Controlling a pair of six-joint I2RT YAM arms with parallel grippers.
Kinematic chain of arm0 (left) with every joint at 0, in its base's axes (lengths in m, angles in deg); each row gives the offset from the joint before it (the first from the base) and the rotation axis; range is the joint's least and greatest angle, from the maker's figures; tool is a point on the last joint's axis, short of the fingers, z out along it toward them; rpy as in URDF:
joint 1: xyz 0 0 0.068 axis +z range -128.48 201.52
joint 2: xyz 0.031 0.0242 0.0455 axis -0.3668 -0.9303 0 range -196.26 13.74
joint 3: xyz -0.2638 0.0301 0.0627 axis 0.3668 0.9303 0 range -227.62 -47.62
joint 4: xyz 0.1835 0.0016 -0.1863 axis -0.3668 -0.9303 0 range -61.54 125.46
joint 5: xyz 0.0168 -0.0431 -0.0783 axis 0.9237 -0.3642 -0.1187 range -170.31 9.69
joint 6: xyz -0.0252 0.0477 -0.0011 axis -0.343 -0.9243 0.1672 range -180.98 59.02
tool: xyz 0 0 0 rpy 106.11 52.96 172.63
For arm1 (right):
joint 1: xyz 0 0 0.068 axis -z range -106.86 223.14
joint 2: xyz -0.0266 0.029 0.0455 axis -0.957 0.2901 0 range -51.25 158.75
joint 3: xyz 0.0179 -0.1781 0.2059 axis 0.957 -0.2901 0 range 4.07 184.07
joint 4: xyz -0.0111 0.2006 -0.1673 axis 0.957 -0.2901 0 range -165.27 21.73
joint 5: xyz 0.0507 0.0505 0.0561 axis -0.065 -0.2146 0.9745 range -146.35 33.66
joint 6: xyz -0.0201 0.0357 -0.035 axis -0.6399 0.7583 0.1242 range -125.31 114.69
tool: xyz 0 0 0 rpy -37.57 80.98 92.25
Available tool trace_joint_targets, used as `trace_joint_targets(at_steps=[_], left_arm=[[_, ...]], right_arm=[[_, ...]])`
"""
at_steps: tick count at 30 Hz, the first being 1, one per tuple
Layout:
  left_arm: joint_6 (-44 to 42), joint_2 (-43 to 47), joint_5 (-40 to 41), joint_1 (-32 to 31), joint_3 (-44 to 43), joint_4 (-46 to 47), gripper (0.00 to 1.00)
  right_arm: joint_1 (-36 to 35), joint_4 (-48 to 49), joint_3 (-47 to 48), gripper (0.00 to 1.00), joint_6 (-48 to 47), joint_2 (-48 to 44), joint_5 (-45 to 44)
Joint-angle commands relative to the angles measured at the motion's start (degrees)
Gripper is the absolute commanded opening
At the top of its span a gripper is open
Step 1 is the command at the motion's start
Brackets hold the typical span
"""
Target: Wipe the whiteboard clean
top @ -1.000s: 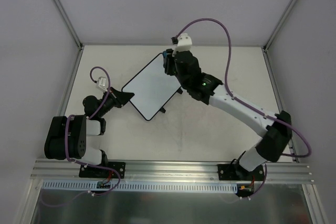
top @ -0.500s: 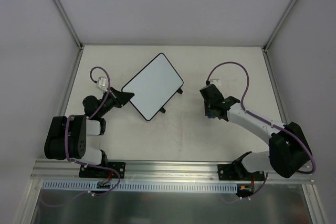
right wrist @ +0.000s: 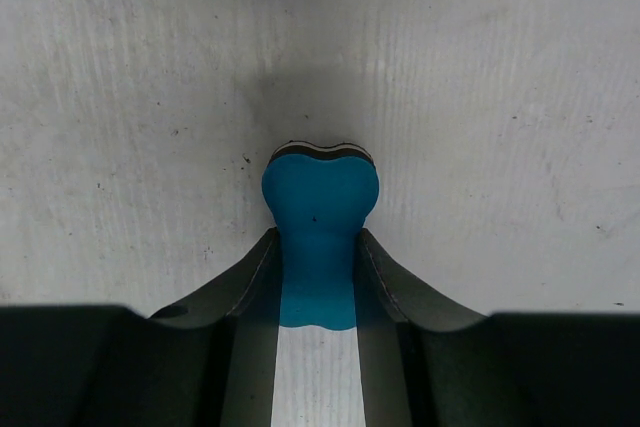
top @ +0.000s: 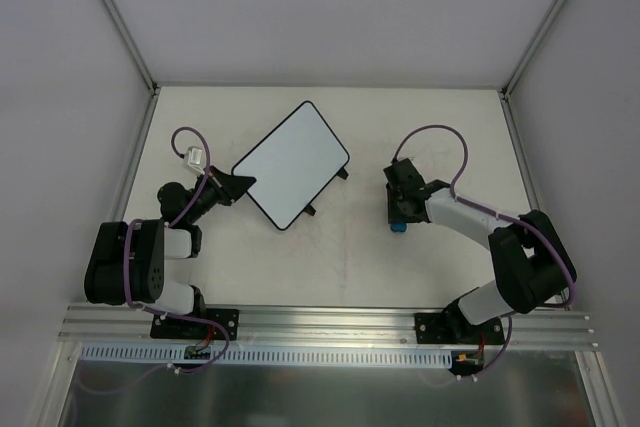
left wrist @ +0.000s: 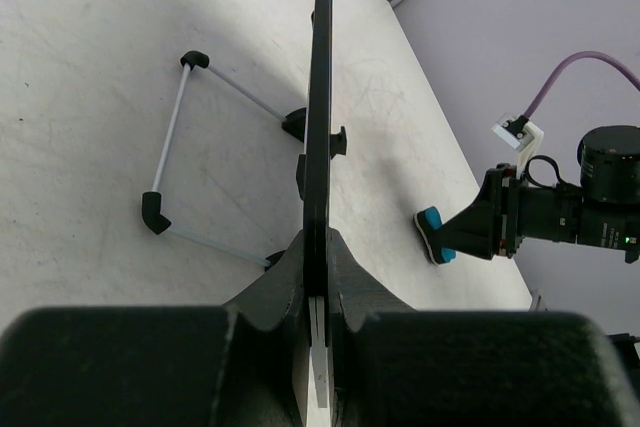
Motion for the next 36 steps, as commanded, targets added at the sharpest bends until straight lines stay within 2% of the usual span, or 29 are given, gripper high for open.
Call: trace_joint_targets(at_steps=[1,7,10,11,15,17,22,24,27,28,29,36], left_arm=[[-3.43,1.42,-1.05,-0.21,-0.19,14.18,0.0],[-3.25,1.42,-0.88,-0.03,-0.02,14.18,0.08],[-3.16,1.5,-0.88,0.05,0.07,14.27,0.1],[-3.08,1.5,-0.79,0.14,0.16,14.27,0.12],[-2.9,1.68,-0.79,0.41,0.25,14.53,0.17],[-2.81,1.68,-0.79,0.49,0.25,14.53,0.19],[-2.81,1.5,-0.88,0.49,0.33,14.62,0.25],[-2.81,1.5,-0.88,0.41,0.33,14.62,0.27],[-2.99,1.59,-0.88,0.41,0.51,14.71,0.43],[-2.99,1.77,-0.44,0.49,0.68,14.8,0.53],[-3.07,1.85,-0.09,0.41,0.95,14.8,0.58],[-3.43,2.21,0.09,0.41,1.3,14.8,0.81]], right_arm=[[0.57,2.57,0.01,0.01,-0.41,-0.44,3.07],[1.45,3.89,-0.51,0.21,-0.32,-0.26,5.53],[1.72,3.89,-0.43,0.33,-0.32,-0.26,5.89],[1.63,3.97,-0.51,0.41,-0.32,-0.26,5.89],[1.72,3.89,-0.43,0.48,-0.24,0.0,5.89],[1.8,3.8,-0.43,0.58,-0.06,0.09,5.97],[1.72,3.8,-0.6,0.73,0.29,-0.26,5.54],[1.72,3.97,-0.78,0.75,0.47,-0.61,5.19],[1.72,4.06,-0.86,0.76,0.38,-0.7,5.45],[1.63,4.15,-1.04,0.76,0.47,-0.79,5.45],[1.8,4.24,-1.04,0.76,0.47,-0.88,5.53],[1.72,4.77,-1.66,0.77,0.38,-1.58,5.62]])
